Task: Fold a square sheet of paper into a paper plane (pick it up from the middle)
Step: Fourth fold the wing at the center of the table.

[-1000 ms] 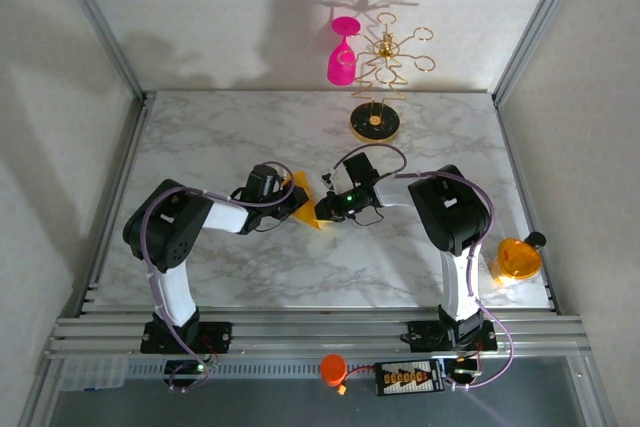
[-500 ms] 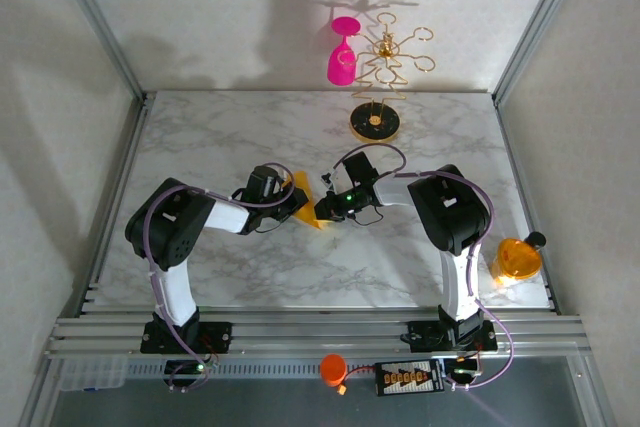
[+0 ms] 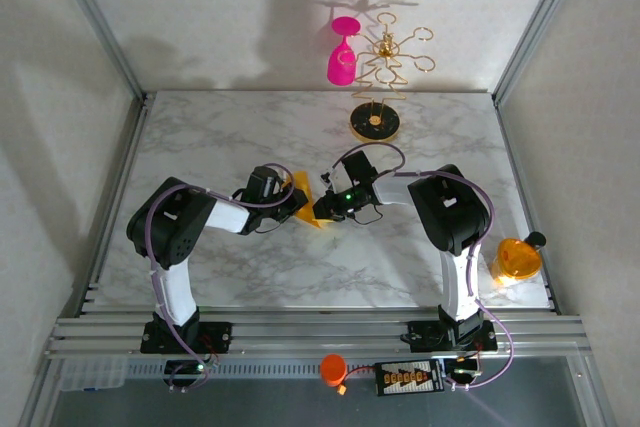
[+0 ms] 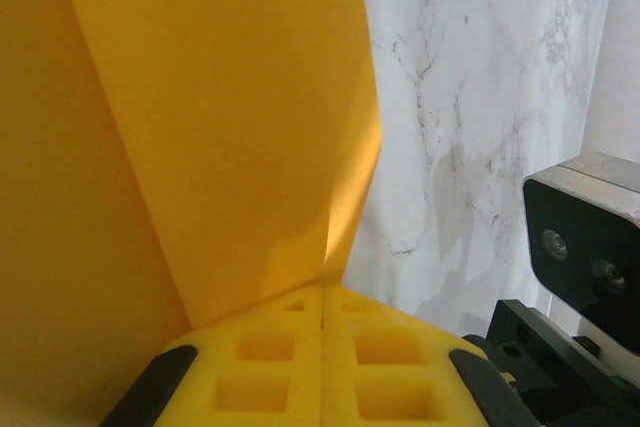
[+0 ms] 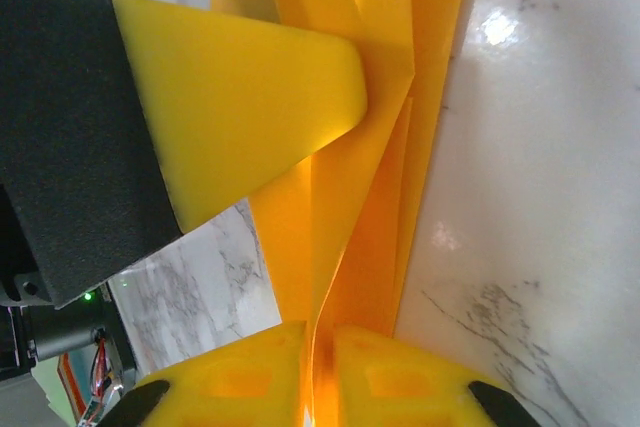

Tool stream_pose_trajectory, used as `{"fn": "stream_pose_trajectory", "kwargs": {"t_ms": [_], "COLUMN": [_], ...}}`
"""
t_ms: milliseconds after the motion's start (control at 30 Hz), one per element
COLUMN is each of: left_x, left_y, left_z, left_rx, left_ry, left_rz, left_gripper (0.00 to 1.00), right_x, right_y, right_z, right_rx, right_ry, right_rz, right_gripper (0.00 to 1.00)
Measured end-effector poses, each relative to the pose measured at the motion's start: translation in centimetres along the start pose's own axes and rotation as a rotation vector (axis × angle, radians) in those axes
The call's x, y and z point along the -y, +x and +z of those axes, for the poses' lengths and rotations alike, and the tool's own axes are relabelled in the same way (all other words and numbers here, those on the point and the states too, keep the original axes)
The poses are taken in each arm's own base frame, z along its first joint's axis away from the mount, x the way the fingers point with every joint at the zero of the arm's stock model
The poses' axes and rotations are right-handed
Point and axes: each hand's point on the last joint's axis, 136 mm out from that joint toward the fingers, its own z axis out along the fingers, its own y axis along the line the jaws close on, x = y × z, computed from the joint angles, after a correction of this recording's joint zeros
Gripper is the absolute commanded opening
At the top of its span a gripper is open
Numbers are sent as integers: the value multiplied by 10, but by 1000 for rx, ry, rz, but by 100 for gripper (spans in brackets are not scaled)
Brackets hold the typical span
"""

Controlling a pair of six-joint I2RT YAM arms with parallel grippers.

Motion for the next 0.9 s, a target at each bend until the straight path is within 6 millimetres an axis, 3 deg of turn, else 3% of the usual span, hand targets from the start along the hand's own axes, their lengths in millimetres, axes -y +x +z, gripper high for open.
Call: {"fn": "stream_pose_trajectory", "kwargs": {"t_ms": [233, 467, 667, 900], "left_x": [0, 0, 0, 1], "left_y": [0, 0, 0, 1], "left_z": [0, 0, 0, 0], "left_rx": [0, 0, -3, -7], "left_ry": [0, 0, 2, 6], "left_rz": [0, 0, 0, 0], "left_gripper": [6, 6, 7, 9], "right_x": [-5, -23, -26, -17], "right_y": [-9, -26, -20, -2], "right_z": [-17, -38, -28, -5], "right_rx": [48, 127, 98, 27], "right_ry": [44, 23, 13, 24], "right_rz": [25, -14, -35, -27], "right_gripper": [25, 13, 10, 9]}}
